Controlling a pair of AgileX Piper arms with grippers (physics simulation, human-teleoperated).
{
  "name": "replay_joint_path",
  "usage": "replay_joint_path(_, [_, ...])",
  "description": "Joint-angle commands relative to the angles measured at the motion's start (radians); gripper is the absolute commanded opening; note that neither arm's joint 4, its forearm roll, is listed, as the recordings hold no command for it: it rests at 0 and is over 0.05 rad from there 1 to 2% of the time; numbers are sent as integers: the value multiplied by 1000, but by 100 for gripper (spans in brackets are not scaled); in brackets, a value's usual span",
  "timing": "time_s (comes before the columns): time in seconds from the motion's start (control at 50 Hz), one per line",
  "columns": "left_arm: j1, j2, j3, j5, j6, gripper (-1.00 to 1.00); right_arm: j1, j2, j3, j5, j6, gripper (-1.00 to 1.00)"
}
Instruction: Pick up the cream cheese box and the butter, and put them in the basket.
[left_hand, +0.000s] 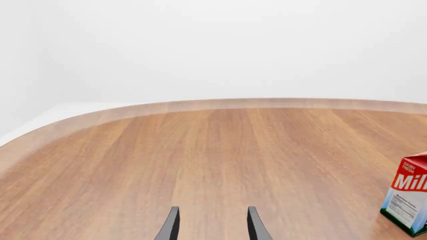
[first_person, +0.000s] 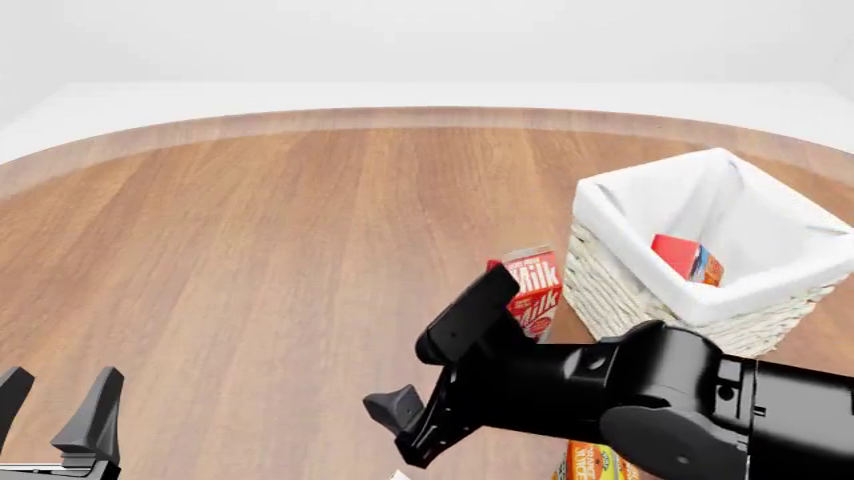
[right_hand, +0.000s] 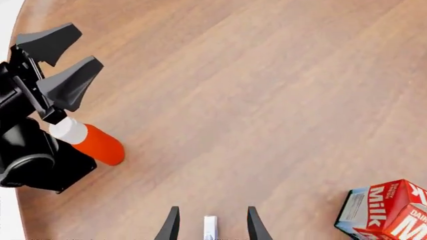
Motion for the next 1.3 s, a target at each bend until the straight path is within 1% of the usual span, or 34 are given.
replay_joint_path(0.02, [0,0,0,0,0,100,0,14,41,-30,16,100])
replay_joint_path(0.22, [0,0,0,0,0,100,6,36,74,-56,45,100])
replay_joint_path(0.54, [0,0,0,0,0,100,3,55,116,-86,63,100])
replay_joint_path(0.76, [0,0,0,0,0,100,-2,71,135,-101,65,100])
replay_joint_path(0.88, [0,0,0,0,0,100,10,87,124,-86,65,100])
replay_joint_path(0.94, [0,0,0,0,0,100,0,86,123,-71,55,100])
replay_joint_path(1.3, [0,0,0,0,0,100,4,126,138,-62,55,100])
